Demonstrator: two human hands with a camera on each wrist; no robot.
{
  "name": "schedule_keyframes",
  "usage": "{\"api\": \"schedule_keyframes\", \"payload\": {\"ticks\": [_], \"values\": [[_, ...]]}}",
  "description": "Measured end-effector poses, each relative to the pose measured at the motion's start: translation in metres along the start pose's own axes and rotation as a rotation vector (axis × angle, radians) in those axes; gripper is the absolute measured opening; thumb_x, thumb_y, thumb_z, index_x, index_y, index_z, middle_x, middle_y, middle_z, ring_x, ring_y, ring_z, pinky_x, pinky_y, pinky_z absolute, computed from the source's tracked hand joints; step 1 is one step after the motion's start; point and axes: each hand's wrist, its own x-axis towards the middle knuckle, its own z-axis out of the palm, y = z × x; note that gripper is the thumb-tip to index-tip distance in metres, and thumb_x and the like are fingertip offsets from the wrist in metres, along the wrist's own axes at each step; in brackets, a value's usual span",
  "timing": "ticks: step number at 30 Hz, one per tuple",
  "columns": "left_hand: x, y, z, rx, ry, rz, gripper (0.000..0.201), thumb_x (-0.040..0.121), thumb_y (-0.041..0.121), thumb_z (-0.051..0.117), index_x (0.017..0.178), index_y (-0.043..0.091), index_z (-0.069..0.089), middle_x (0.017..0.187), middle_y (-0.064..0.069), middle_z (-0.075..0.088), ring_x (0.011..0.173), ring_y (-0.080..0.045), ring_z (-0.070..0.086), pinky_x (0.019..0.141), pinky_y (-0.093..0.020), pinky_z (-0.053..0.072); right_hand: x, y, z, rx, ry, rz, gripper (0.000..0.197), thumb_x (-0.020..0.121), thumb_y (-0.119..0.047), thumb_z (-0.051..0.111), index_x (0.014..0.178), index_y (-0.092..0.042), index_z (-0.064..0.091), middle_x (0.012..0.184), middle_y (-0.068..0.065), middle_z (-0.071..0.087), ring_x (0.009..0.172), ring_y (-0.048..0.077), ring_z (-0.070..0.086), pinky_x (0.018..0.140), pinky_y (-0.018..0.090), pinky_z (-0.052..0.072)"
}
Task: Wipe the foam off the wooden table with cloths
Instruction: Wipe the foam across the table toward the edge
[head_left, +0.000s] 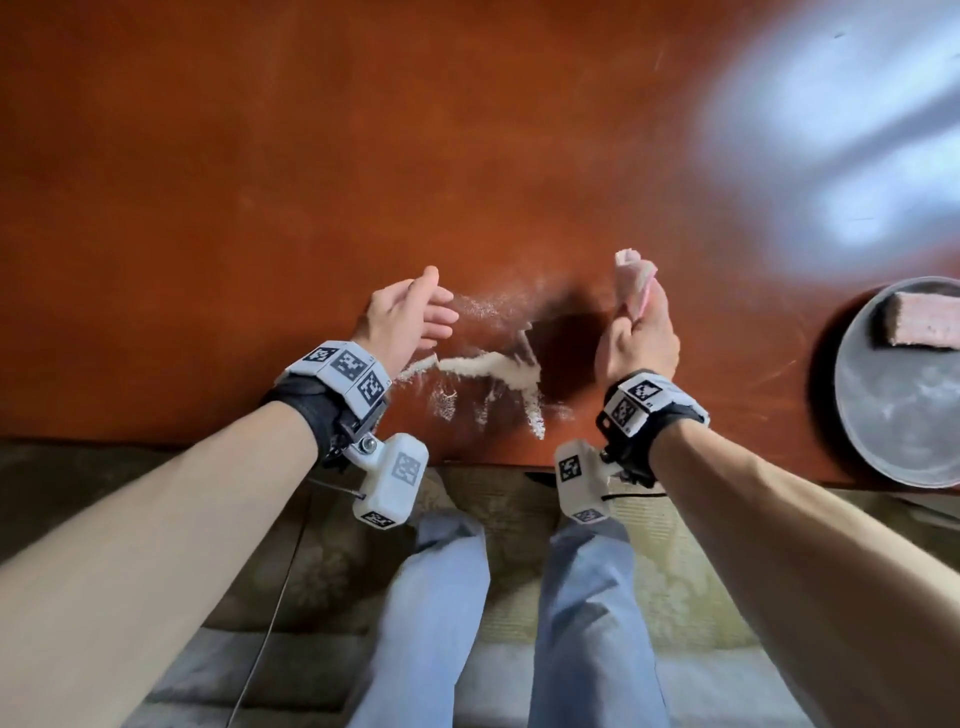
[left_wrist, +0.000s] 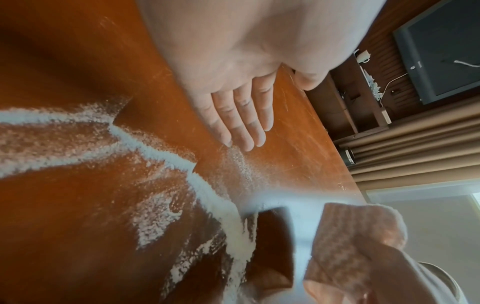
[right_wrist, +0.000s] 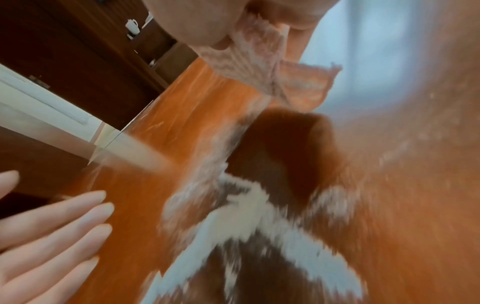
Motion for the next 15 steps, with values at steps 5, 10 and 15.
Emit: {"api": "schedule_keyframes", "payload": {"ticks": [5, 10, 15], "values": [[0.0, -0.011, -0.002, 0.023, -0.02, 0.009, 0.048, 0.102, 0.044, 0.044, 0.106, 0.004, 0.07, 0.094, -0.014, 0.076, 0.088, -0.03, 0.072, 0.079, -0.039, 0.057, 0.049, 0.009, -0.004, -0.097, -0.084, -0.024, 0.07, 0.076, -0.014, 0.032, 0.145, -0.026, 0.031, 0.144, 0.01, 0.044, 0.135, 0.034, 0.038, 0.111, 0.037, 0.032], [0.001, -0.022, -0.006, 0.02, -0.015, 0.003, 0.047, 0.103, 0.041, 0.044, 0.107, 0.002, 0.07, 0.096, -0.016, 0.075, 0.083, -0.028, 0.07, 0.077, -0.036, 0.057, 0.064, 0.016, 0.023, -0.337, -0.261, -0.134, 0.064, 0.089, -0.007, 0.043, 0.149, -0.008, 0.021, 0.152, 0.02, 0.023, 0.14, 0.043, 0.018, 0.116, 0.044, 0.015], [0.003, -0.026, -0.01, 0.028, -0.011, -0.009, 0.046, 0.103, 0.043, 0.045, 0.106, 0.006, 0.071, 0.095, -0.013, 0.076, 0.087, -0.029, 0.073, 0.08, -0.038, 0.058, 0.032, 0.006, 0.052, -0.416, -0.313, -0.238, 0.067, 0.086, -0.014, 0.042, 0.148, -0.004, 0.02, 0.149, 0.023, 0.023, 0.136, 0.044, 0.019, 0.118, 0.047, 0.009]]}}
